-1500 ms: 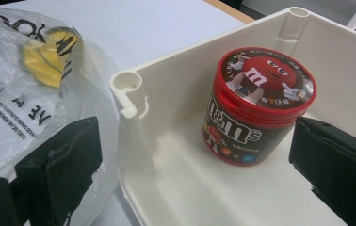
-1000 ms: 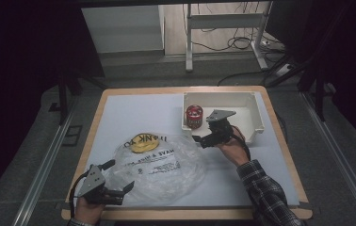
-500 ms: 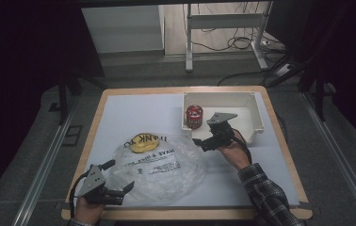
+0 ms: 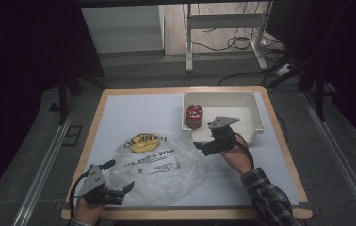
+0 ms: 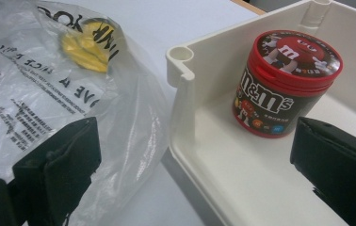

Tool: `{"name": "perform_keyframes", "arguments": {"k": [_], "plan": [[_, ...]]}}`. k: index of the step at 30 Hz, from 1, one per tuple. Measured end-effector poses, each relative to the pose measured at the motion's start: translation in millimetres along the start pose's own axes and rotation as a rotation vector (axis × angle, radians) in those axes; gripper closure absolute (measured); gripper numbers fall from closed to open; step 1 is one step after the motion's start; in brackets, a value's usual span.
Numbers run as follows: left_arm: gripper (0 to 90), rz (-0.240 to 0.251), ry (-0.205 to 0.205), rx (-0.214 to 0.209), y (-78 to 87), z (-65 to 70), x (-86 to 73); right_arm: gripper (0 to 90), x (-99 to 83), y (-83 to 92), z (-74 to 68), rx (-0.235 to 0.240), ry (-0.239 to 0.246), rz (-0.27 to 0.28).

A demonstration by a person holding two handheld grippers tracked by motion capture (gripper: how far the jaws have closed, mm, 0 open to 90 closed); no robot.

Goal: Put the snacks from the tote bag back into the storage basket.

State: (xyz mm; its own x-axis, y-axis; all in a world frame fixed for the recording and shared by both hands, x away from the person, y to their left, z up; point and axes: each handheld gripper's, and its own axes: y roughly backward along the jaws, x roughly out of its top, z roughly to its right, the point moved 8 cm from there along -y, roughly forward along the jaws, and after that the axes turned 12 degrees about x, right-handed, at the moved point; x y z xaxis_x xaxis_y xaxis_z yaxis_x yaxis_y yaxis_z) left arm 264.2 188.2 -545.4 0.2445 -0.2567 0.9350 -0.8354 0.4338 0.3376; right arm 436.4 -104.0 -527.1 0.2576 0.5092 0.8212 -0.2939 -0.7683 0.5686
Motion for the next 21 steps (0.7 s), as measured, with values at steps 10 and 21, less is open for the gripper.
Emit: {"name": "perform_keyframes", "arguments": {"k": [10,21], "plan": [[0.0,-0.004,0.0,0.004,-0.2,-0.2,-0.3,2.6,-0.5,6.7,-8.5,-0.001,0.012,0.012],[0.0,-0.01,-0.003,0.007,-0.6,-0.5,-0.9,2.1,-6.0,16.1,-16.2,0.002,0.007,0.021]]}}
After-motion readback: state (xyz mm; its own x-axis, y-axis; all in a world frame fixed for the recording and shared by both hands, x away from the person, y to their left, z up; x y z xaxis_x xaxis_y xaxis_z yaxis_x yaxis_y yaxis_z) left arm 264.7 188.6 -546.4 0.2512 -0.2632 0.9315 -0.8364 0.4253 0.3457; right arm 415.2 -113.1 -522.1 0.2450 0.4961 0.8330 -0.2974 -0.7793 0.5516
